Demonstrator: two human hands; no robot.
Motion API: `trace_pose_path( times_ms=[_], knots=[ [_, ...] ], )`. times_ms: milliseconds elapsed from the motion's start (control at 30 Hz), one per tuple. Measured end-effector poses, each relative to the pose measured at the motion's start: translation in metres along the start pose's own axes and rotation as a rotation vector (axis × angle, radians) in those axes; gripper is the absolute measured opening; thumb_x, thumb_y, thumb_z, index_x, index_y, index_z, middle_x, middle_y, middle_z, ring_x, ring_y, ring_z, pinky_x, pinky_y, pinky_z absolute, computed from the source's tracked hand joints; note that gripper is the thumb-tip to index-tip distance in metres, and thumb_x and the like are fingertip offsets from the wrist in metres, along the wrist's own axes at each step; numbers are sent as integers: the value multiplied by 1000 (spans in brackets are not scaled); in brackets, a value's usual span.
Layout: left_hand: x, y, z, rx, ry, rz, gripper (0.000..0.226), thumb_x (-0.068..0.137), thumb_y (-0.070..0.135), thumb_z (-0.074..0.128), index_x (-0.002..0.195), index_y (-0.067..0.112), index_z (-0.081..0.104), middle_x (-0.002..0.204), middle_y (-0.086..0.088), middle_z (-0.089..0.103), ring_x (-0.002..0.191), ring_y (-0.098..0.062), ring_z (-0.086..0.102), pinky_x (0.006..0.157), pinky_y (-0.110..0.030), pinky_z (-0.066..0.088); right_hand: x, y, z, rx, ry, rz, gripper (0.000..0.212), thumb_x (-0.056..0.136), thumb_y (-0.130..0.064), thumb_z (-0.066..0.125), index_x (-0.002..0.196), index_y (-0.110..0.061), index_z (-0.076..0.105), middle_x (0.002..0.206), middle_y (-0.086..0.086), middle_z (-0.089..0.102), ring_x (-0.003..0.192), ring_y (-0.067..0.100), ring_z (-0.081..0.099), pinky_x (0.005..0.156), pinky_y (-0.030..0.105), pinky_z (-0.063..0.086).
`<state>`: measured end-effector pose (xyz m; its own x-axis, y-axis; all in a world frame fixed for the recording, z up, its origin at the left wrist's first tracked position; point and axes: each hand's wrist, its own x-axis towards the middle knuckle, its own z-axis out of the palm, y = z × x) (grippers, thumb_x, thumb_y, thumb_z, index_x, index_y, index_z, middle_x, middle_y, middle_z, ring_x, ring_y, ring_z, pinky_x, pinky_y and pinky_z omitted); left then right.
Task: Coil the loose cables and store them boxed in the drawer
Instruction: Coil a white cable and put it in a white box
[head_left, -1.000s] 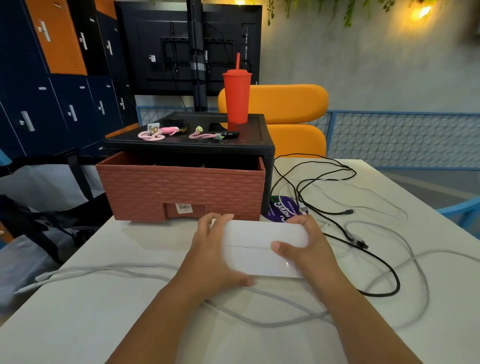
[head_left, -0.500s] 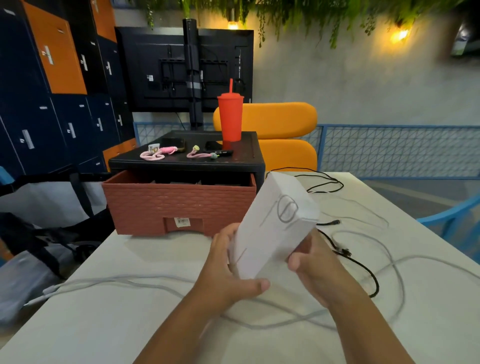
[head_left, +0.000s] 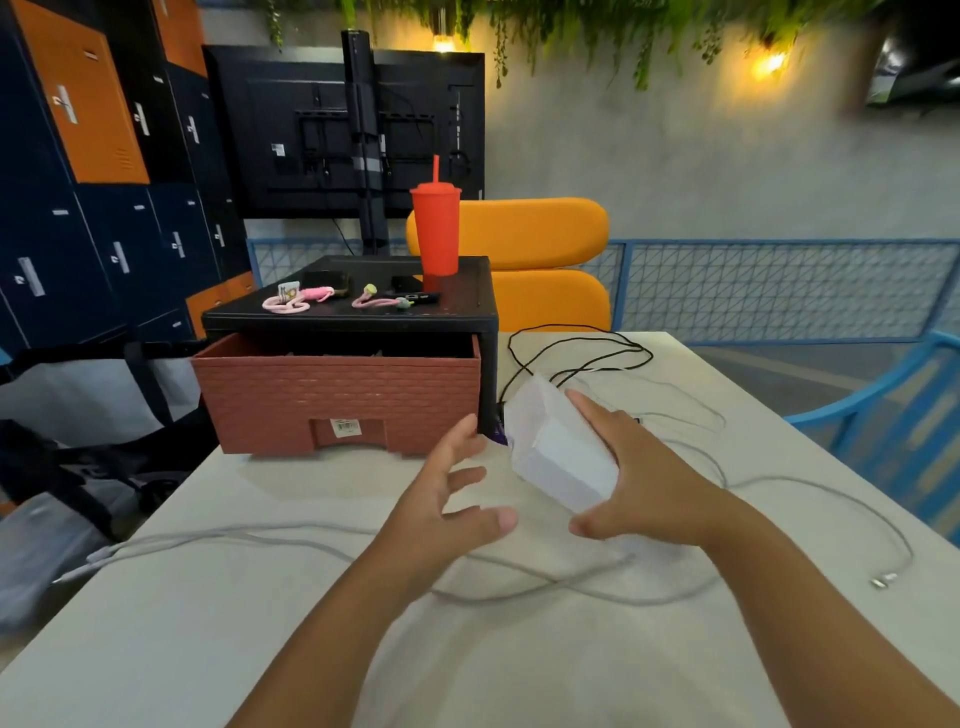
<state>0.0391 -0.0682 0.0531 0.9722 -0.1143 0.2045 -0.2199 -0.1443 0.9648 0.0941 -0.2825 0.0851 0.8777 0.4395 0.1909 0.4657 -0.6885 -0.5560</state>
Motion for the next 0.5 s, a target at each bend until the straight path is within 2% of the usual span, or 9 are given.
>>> trace_pose_path(
  times_ms=[67,167,267,367,433,500],
  knots=[
    [1,3,3,63,43,-2,68,68,35,71,122,54,35,130,25,43,118,6,44,83,-14,42,-4,12,-4,-159,-82,28,118,53,-39,78,143,-47,1,117,-7,37,110,14,35,90,27,34],
    [6,4,13,181,95,1,51,83,23,68,126,40,45,130,20,45,116,4,44,78,-8,35,-5,21,-1,-365,-193,53,116,58,-38,77,145,-42,0,118,-4,35,110,17,34,93,29,33],
    [11,2,19,268,99,-14,39,85,19,65,119,35,52,127,16,44,116,-1,43,80,-13,36,-4,28,0,-488,-274,79,114,59,-39,77,145,-39,2,122,-1,36,115,22,36,101,36,31],
    [16,-3,17,347,97,-20,36,84,19,65,113,37,52,124,16,43,118,-5,42,91,-22,33,-2,35,0,-517,-347,101,116,58,-41,78,145,-41,0,124,-1,35,119,22,34,106,37,26],
    [19,-4,13,405,108,-14,37,85,18,65,116,33,54,125,15,42,115,-4,42,91,-19,31,0,38,3,-549,-391,96,117,58,-44,77,145,-41,-2,127,-3,34,124,21,31,109,38,21],
    [22,-4,6,476,129,4,38,85,18,65,120,27,55,125,13,42,108,-1,41,86,-10,30,1,39,5,-571,-417,95,117,59,-44,76,145,-40,-4,132,-3,31,127,21,29,110,39,18]
  ],
)
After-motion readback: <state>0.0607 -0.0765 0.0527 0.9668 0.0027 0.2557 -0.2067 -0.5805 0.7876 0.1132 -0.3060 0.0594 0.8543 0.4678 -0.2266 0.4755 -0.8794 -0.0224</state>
